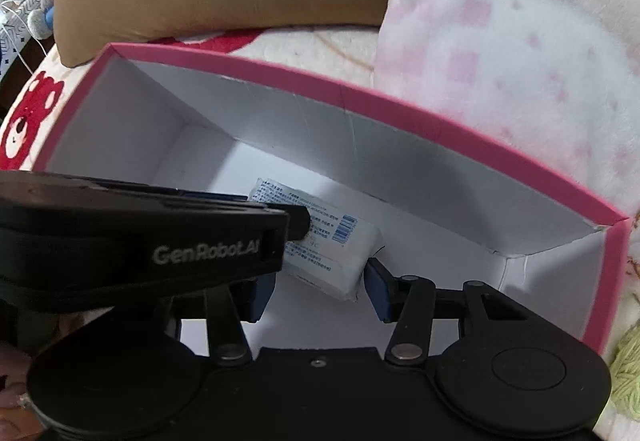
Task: Organize objects
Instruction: 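Lower the soap bar into the pink box and open the left gripper, then raise the left gripper out of the box and move toward the blue packet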
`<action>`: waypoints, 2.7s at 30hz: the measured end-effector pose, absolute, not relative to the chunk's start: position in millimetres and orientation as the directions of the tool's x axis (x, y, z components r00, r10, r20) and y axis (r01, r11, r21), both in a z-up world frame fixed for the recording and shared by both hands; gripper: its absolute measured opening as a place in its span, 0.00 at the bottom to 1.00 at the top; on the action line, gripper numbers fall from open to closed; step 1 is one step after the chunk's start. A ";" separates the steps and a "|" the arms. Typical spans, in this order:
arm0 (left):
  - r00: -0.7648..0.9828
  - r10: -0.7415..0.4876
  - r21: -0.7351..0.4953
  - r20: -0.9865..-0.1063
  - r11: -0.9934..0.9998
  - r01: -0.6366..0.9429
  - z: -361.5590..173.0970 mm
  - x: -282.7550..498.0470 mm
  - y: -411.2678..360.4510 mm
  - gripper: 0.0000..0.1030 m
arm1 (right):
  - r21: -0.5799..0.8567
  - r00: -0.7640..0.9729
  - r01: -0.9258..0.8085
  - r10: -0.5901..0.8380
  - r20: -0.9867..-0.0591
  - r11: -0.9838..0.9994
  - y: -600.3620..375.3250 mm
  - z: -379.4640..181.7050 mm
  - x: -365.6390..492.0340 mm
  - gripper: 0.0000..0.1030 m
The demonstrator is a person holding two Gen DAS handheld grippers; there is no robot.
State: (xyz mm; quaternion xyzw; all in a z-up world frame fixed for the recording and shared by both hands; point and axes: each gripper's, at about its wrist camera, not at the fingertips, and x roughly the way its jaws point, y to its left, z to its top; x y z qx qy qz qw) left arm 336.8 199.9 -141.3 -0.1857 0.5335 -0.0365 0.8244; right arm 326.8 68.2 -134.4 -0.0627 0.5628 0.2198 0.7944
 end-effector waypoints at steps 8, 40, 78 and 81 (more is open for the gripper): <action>0.445 -0.275 -0.374 -0.852 0.915 -0.152 -145.1 342.3 194.1 0.32 | 0.083 0.288 -0.413 0.217 -0.933 0.907 69.5 -136.0 329.7 0.48; 0.387 -0.199 -0.228 -0.900 0.973 -0.029 -35.5 277.8 162.6 0.49 | 0.133 0.335 -0.515 0.341 -0.878 0.847 0.0 -13.4 234.8 0.70; 0.300 -0.266 -0.243 -0.916 0.964 0.110 54.7 111.0 102.0 0.95 | -0.005 0.449 -0.556 0.295 -0.843 0.831 -75.3 53.4 96.0 0.97; 0.299 -0.268 -0.245 -0.916 0.963 0.112 56.8 101.2 98.6 0.95 | 0.026 0.413 -0.564 0.309 -0.857 0.825 -83.0 52.0 85.5 0.97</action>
